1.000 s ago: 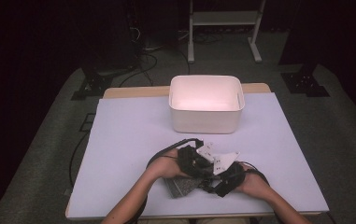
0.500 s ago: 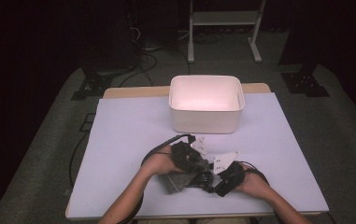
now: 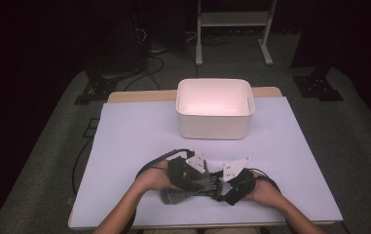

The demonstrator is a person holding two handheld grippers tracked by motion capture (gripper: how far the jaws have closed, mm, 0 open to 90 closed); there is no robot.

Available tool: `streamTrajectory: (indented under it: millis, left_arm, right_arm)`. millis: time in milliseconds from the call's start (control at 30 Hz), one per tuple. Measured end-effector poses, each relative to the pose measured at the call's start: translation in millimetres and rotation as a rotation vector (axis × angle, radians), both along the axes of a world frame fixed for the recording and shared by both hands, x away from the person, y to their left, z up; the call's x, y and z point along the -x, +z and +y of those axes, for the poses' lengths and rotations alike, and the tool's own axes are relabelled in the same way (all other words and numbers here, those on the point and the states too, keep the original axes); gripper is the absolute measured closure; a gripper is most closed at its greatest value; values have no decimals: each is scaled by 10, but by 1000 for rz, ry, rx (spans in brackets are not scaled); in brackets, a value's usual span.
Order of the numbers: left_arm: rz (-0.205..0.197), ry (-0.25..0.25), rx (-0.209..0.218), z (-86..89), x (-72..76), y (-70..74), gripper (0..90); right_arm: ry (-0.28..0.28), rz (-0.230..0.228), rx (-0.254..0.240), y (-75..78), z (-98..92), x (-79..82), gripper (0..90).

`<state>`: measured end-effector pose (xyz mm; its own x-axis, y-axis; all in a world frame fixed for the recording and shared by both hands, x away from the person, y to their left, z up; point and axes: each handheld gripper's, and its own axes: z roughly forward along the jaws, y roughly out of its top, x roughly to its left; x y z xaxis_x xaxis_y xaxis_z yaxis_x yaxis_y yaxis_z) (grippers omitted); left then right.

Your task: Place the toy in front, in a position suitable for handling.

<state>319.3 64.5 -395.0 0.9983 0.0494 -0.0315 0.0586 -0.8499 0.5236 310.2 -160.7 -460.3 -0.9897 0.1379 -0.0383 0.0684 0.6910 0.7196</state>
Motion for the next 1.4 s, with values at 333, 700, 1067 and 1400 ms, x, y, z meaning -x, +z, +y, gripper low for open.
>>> streamTrajectory:
  millis: [333, 700, 1067, 1400]
  left_arm:
    - [5, 144, -14, 611, -86, -59, 702]
    - [26, 124, 20, 556, -63, -89, 702]
    - [-4, -69, 50, -224, 61, -3, 702]
    - [1, -58, 33, -139, 67, -12, 702]
  right_arm:
    - [2, 7, -1, -4, -4, -11, 234]
    - [-1, 11, -1, -5, -2, -13, 234]
    - [-4, 8, -2, -7, 1, -3, 234]
    - [-2, -4, -4, -9, -1, 5, 234]
